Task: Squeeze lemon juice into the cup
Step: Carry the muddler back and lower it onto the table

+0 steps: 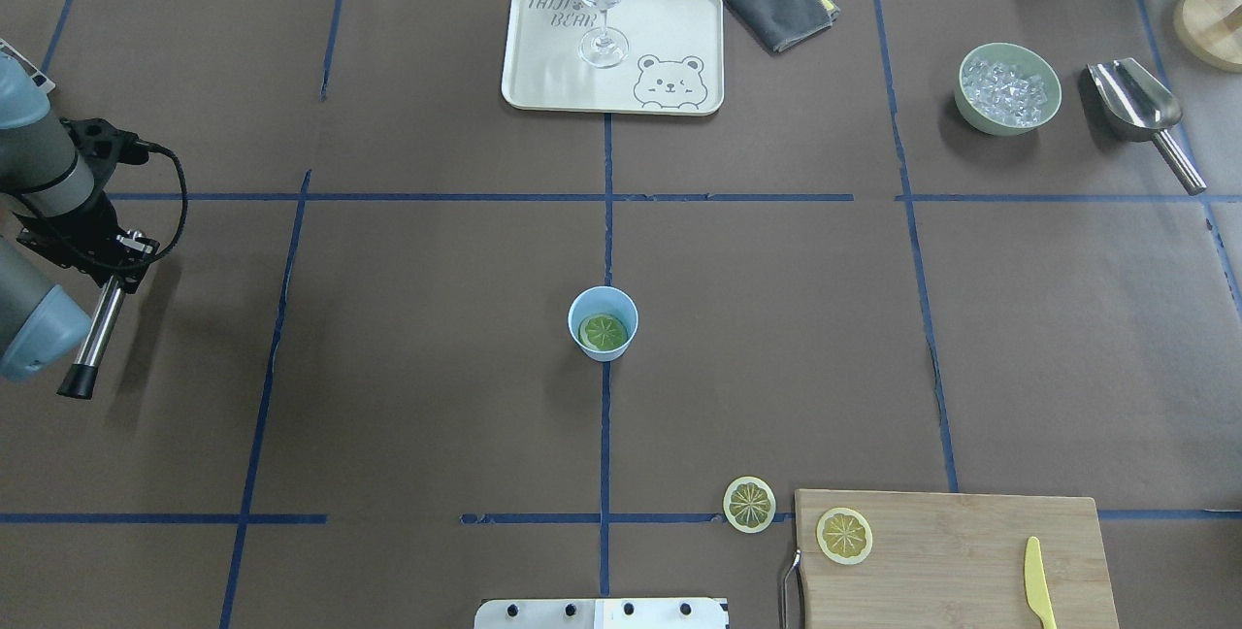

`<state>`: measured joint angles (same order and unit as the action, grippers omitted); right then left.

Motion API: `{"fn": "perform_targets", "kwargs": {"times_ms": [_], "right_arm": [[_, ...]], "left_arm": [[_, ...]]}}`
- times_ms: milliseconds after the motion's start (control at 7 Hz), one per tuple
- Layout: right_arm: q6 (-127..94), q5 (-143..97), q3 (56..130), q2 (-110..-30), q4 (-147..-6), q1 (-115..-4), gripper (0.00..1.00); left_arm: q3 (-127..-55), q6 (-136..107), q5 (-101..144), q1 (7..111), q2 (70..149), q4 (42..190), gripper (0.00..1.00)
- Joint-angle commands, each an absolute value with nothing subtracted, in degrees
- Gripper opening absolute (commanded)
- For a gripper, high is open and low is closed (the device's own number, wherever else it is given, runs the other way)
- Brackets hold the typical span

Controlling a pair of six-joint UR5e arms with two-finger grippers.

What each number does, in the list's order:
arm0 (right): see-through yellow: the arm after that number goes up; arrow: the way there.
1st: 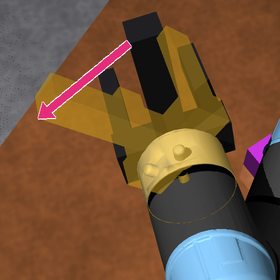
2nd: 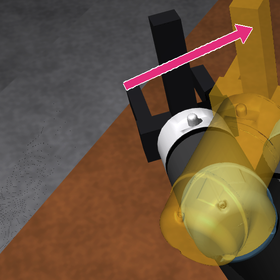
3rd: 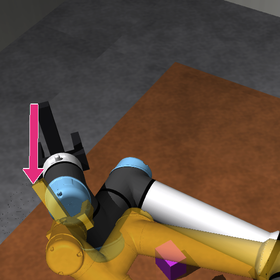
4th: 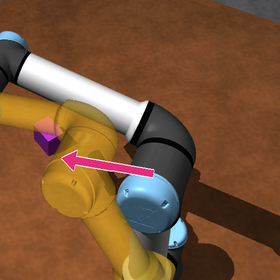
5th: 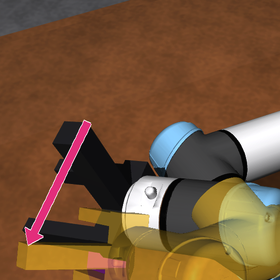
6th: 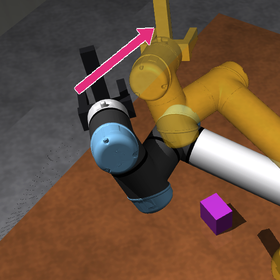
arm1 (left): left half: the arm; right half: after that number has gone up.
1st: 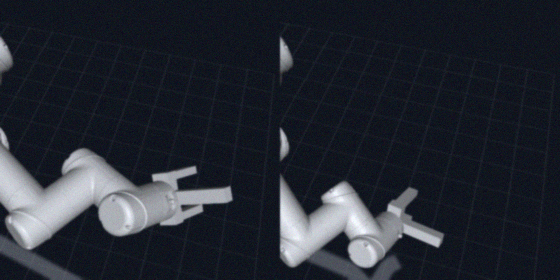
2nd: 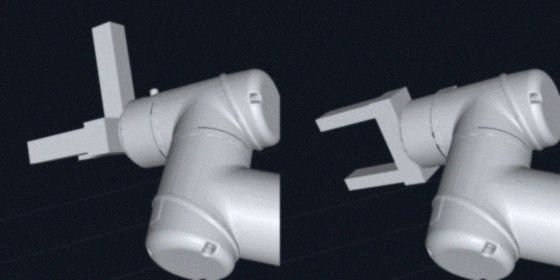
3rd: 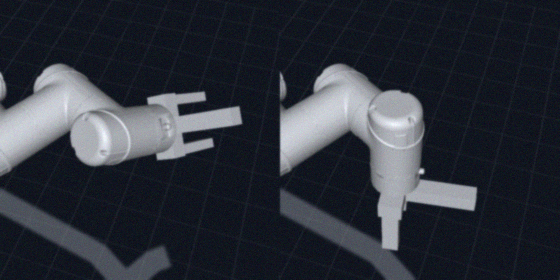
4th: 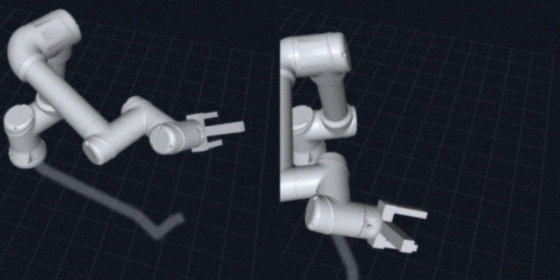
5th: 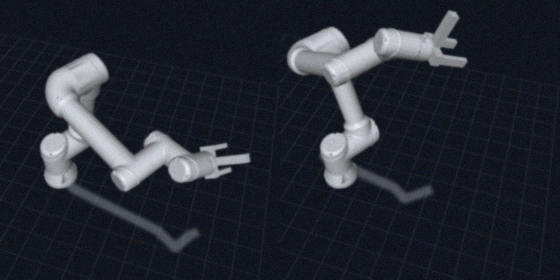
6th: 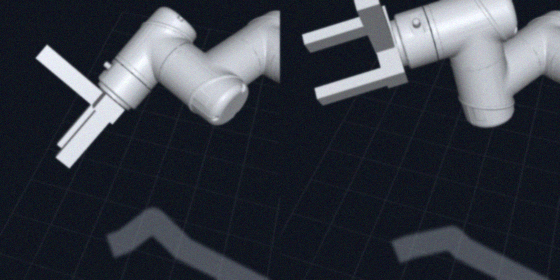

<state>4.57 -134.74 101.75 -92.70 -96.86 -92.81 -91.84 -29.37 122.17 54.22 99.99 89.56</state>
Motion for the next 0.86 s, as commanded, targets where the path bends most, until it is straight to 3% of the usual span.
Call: {"fn": "perform_targets", "kwargs": {"times_ms": [0,286,429,571,714], "right_arm": [[4.6,-134.7,101.8,-92.3,-96.9,-92.8,1.00],[4.6,-134.7,101.7,-92.2,-96.9,-92.8,1.00],[4.6,-134.7,101.7,-92.2,-96.9,-92.8,1.00],[4.5,-134.7,101.6,-91.7,-96.9,-92.8,1.00],[4.5,-134.6,101.5,-91.5,-96.9,-92.8,1.00]], "left_arm": [[-91.1,-29.1,122.2,54.9,99.3,89.6,0.00],[-90.8,-29.4,122.2,55.9,99.3,89.6,0.00],[-90.6,-29.5,122.2,55.9,99.3,89.6,0.20],[-90.3,-29.3,122.2,55.7,99.3,89.6,0.79],[-90.3,-29.4,122.2,55.8,99.2,89.6,1.00]]}}
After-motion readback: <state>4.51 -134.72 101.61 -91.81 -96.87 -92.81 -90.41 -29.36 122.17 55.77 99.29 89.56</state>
